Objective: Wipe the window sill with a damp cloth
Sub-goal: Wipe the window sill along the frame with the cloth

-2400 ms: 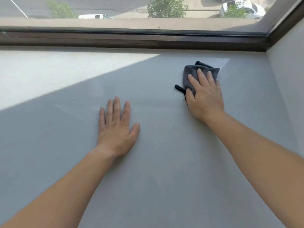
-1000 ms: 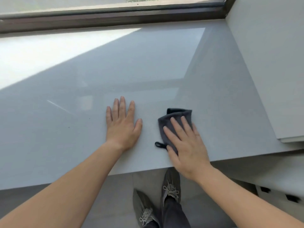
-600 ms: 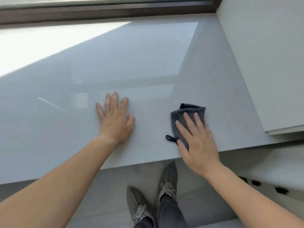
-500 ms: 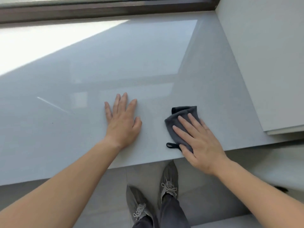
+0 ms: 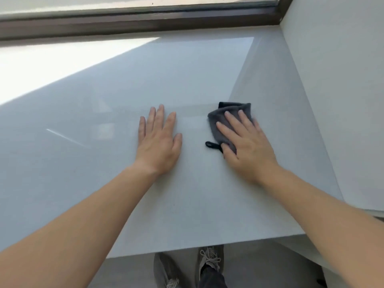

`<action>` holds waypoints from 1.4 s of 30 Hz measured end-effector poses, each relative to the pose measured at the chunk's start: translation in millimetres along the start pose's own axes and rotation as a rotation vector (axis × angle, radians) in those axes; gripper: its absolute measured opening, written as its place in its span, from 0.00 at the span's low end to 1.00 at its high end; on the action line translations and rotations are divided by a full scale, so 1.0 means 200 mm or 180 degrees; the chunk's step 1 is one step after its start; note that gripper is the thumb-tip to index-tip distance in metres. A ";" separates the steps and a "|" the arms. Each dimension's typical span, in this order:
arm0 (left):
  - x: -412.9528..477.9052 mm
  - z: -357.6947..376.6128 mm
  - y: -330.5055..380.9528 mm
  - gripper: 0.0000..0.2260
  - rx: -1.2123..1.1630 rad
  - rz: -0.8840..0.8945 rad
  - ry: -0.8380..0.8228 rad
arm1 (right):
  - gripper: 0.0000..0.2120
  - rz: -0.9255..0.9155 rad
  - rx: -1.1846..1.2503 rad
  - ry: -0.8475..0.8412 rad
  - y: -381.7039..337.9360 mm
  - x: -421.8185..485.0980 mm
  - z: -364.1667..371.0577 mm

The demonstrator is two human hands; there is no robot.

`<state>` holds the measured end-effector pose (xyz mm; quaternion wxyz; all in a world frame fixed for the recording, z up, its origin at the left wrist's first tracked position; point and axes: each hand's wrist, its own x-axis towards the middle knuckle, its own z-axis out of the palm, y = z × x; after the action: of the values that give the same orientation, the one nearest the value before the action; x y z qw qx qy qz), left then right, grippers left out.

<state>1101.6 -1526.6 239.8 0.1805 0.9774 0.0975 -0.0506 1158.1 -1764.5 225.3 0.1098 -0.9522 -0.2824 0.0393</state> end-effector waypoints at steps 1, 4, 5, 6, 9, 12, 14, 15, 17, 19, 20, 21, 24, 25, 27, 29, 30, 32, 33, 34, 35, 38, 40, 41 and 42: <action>0.02 0.01 0.00 0.27 0.0093 -0.0052 -0.0060 | 0.29 0.0381 0.0010 0.0054 0.07 0.10 -0.02; 0.04 0.03 0.01 0.28 0.0315 -0.0119 -0.0093 | 0.28 0.1227 -0.0022 0.0026 0.12 0.36 -0.06; 0.05 0.04 0.01 0.28 0.0307 -0.0142 -0.0071 | 0.28 0.1159 -0.0072 0.0054 0.07 0.40 -0.05; 0.05 0.04 0.02 0.29 0.0292 -0.0171 -0.0051 | 0.29 0.0908 -0.0059 0.0078 0.00 0.42 -0.03; 0.06 0.04 0.03 0.30 0.0265 -0.0194 -0.0006 | 0.29 -0.0073 0.0056 -0.0061 -0.11 0.37 0.02; 0.07 0.03 0.02 0.29 0.0226 -0.0157 0.0181 | 0.30 -0.0132 0.0105 -0.0168 0.06 0.48 -0.03; 0.11 0.01 0.02 0.28 0.0187 -0.0137 0.0318 | 0.30 0.0485 -0.0043 -0.0090 0.21 0.63 -0.07; 0.15 0.00 0.02 0.28 0.0159 -0.0119 0.0353 | 0.30 0.0846 -0.0097 -0.0077 0.25 0.70 -0.09; 0.24 -0.02 0.04 0.28 0.0116 -0.0050 0.0431 | 0.29 0.1158 -0.0163 -0.0002 0.22 0.83 -0.09; 0.35 -0.04 0.07 0.30 0.0101 0.0011 0.0419 | 0.29 0.0751 -0.0112 -0.0004 0.10 0.88 -0.07; 0.41 -0.05 0.08 0.31 0.0064 0.0011 0.0350 | 0.29 0.0389 -0.0074 -0.0082 0.05 0.89 -0.05; 0.46 -0.04 0.10 0.30 0.0019 0.0005 0.0260 | 0.29 0.0034 -0.0057 -0.0197 0.04 0.89 -0.05; 0.61 -0.03 0.13 0.31 0.0030 -0.0042 -0.0037 | 0.28 -0.0361 -0.0057 -0.0377 0.20 1.01 -0.10; 0.65 -0.03 0.15 0.32 0.0053 -0.0073 -0.0101 | 0.28 -0.0159 -0.0095 -0.0317 0.28 1.08 -0.12; 0.70 -0.01 0.18 0.32 0.0127 -0.0163 -0.0205 | 0.27 0.0519 -0.0150 -0.0194 0.40 1.20 -0.15; 0.71 0.02 0.20 0.34 0.0296 -0.0226 -0.0227 | 0.27 0.0934 -0.0180 -0.0120 0.39 1.29 -0.15; 0.71 0.03 0.21 0.34 0.0395 -0.0223 -0.0208 | 0.27 0.0876 -0.0176 -0.0130 0.34 1.31 -0.14; 0.70 0.05 0.21 0.35 0.0539 -0.0195 -0.0136 | 0.27 0.0311 -0.0135 -0.0217 0.23 1.29 -0.12; 0.70 0.05 0.20 0.35 0.0576 -0.0184 -0.0107 | 0.27 0.0002 -0.0122 -0.0273 0.19 1.27 -0.11; 0.70 0.06 0.19 0.35 0.0591 -0.0178 -0.0087 | 0.27 -0.0201 -0.0109 -0.0338 0.18 1.25 -0.11; 0.70 0.06 0.19 0.35 0.0599 -0.0170 -0.0074 | 0.27 -0.0261 -0.0120 -0.0359 0.21 1.25 -0.12; 0.70 0.06 0.18 0.36 0.0618 -0.0150 -0.0069 | 0.27 0.0459 -0.0300 -0.0181 0.45 1.25 -0.17; 0.70 0.06 0.18 0.37 0.0602 -0.0138 -0.0086 | 0.27 0.1105 -0.0410 -0.0068 0.66 1.23 -0.22; 0.70 0.06 0.19 0.37 0.0602 -0.0136 -0.0080 | 0.27 0.1292 -0.0423 -0.0039 0.73 1.22 -0.24; 0.70 0.06 0.19 0.37 0.0597 -0.0137 -0.0076 | 0.27 0.1396 -0.0394 -0.0007 0.77 1.21 -0.25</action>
<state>1244.4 -1540.7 223.4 0.0881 0.9870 0.1111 -0.0751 1449.7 -1767.5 235.2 0.0397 -0.9957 -0.0706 0.0458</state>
